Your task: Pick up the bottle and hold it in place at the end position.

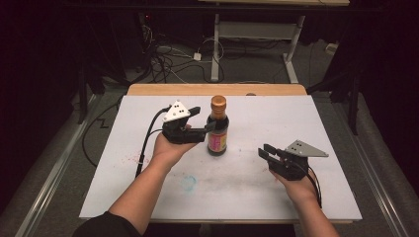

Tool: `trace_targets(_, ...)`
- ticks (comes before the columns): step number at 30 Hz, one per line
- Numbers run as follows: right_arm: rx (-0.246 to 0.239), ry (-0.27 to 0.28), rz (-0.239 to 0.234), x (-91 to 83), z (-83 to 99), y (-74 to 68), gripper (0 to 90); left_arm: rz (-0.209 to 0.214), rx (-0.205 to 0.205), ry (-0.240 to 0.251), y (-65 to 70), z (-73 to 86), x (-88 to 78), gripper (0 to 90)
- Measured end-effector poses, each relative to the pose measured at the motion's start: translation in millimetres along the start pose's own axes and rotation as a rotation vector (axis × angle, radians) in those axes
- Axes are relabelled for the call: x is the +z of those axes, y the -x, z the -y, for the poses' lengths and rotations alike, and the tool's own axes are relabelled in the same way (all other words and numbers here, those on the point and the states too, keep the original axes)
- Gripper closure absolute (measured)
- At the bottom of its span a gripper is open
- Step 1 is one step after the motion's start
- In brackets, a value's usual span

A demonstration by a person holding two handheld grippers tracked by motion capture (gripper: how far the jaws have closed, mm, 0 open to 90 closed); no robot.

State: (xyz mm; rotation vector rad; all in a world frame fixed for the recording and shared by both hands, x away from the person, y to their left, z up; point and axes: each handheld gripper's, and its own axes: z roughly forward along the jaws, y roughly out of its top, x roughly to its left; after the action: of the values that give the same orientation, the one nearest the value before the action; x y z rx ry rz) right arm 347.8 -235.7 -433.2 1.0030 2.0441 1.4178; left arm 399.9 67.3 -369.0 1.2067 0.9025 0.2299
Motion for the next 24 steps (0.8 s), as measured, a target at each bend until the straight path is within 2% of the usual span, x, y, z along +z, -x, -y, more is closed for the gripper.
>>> trace_targets(9, -0.027, 0.027, -0.022, 1.7, -19.7, -6.6, 89.4, 0.017, 0.014, -0.016, 6.8, -1.2, 16.5, 23.1)
trace_targets(24, -0.026, 0.056, -0.057, 5.0, -45.6, -11.2, 90.0, 0.011, 0.012, -0.031, 5.9, -0.2, 30.0, 24.7)
